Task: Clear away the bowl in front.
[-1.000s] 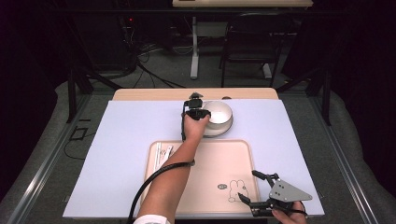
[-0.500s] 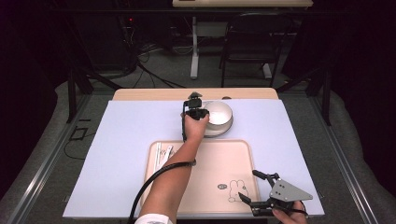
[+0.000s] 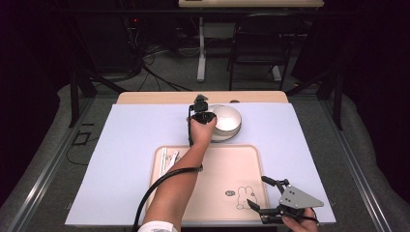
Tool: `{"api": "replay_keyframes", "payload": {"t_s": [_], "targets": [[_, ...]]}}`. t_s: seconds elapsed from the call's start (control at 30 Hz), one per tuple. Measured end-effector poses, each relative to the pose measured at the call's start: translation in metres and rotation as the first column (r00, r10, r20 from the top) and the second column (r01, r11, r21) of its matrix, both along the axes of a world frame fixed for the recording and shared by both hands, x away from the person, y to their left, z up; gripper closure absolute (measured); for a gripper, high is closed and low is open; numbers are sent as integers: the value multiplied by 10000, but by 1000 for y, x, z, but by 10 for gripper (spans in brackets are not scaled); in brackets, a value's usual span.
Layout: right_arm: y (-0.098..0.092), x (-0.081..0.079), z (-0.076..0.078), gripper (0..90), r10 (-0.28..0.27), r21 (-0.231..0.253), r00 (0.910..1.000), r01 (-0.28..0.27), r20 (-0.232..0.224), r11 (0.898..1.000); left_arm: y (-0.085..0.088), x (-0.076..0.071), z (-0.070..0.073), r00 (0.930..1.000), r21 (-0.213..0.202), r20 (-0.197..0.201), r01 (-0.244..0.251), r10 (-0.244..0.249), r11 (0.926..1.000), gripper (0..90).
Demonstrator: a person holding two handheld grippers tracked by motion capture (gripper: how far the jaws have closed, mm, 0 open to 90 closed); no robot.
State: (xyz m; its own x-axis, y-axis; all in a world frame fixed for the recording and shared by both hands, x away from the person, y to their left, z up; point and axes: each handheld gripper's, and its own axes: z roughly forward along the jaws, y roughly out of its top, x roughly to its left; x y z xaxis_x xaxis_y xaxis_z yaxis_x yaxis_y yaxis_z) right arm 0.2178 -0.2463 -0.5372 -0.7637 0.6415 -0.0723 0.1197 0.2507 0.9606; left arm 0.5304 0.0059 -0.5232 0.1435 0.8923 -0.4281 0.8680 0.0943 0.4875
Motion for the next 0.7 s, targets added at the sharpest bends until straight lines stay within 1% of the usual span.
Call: {"api": "replay_keyframes", "payload": {"t_s": [0.1, 0.17, 0.27, 0.37, 0.5, 0.7], "targets": [[0, 0, 0, 145, 2, 2, 10000, -2, -1, 10000, 1, 1, 0, 9999, -10, -138, -71, 71, 10000, 805], [0, 0, 0, 145, 3, 8, 10000, -3, -2, 10000, 4, 1, 0, 9995, -62, -302, -105, 103, 9999, 805], [0, 0, 0, 145, 6, 14, 10000, -6, -4, 10000, 8, 2, 1, 9989, -172, -444, -169, 162, 9997, 807], [0, 0, 0, 145, -5, 22, 10000, 5, -3, 10000, 14, 2, 4, 9984, -350, -509, -277, 259, 9990, 807], [0, 0, 0, 145, 0, 20, 10000, 0, -11, 10000, 18, 2, 9, 9983, -427, -510, -319, 297, 9986, 807], [1, 0, 0, 145, 12, -5, 10000, -12, -16, 10000, 26, 1, 18, 9982, -383, -515, -312, 292, 9988, 807]]}}
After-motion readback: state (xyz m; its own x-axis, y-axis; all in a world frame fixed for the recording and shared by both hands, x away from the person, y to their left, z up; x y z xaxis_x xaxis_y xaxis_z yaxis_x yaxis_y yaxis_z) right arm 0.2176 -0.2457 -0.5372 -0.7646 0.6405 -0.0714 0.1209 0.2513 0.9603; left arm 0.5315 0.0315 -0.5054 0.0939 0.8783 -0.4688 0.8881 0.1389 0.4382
